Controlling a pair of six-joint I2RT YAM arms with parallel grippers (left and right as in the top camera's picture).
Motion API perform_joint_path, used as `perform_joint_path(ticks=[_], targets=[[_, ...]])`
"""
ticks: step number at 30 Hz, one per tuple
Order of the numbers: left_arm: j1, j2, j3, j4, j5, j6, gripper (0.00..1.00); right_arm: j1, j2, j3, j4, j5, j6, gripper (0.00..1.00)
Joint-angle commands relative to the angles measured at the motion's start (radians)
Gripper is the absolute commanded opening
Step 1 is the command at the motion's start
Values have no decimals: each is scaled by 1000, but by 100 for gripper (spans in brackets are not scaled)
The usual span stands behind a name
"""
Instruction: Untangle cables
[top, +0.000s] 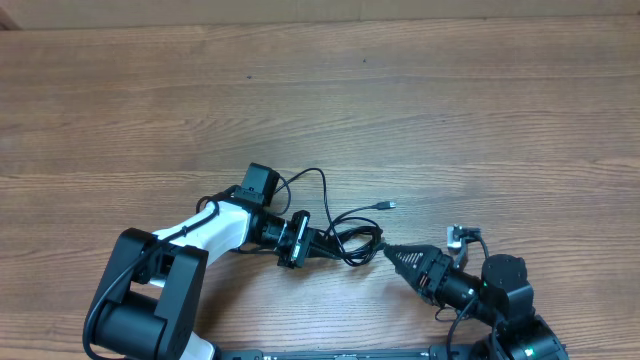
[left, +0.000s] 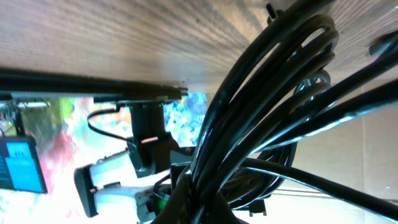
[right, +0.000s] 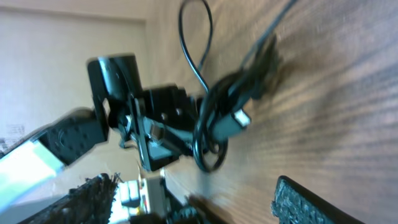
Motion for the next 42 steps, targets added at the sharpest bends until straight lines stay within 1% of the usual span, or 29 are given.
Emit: perform_joint_path(ticks=[1, 6, 10, 12, 15, 20, 23, 26, 28, 30, 32, 34, 35, 36, 37, 39, 42], targets=[[-2, 7, -3, 6, 70, -82, 4, 6, 6, 2, 42, 81, -27, 82], [-2, 7, -3, 77, 68, -158, 4, 6, 57, 2, 109, 83, -26, 81], [-2, 7, -3, 171, 68, -257, 4, 32, 153, 2, 165, 83, -26, 79], [-2, 7, -3, 234, 68, -305, 4, 73, 216, 2, 234, 92, -27, 79], [-2, 7, -3, 304, 70, -356, 4, 159, 332, 2, 378, 154, -27, 78], [-1, 7, -3, 360, 99, -380, 4, 303, 567, 2, 619, 320, -27, 70], [-1, 7, -3, 360, 140, -358, 4, 325, 690, 2, 734, 414, -27, 62], [-1, 7, -3, 359, 190, -299, 4, 318, 792, 2, 850, 490, -27, 55], [-1, 7, -3, 359, 222, -254, 4, 303, 829, 2, 913, 509, -27, 48], [-1, 7, -3, 358, 247, -211, 4, 279, 837, 2, 948, 509, -27, 47], [0, 7, -3, 349, 262, -180, 4, 254, 830, 2, 957, 501, -27, 45], [0, 7, -3, 325, 269, -147, 4, 234, 819, 2, 957, 485, -27, 30], [0, 7, -3, 297, 267, -124, 4, 221, 810, 2, 958, 452, -27, 21], [3, 7, -3, 285, 267, -119, 4, 216, 805, 2, 957, 423, -27, 19], [20, 7, -3, 280, 267, -120, 4, 211, 794, 2, 956, 359, -28, 12], [53, 7, -3, 281, 267, -110, 4, 211, 786, 2, 953, 311, -56, 4], [145, 7, -3, 284, 269, -51, 4, 211, 768, 2, 913, 269, -63, 4]])
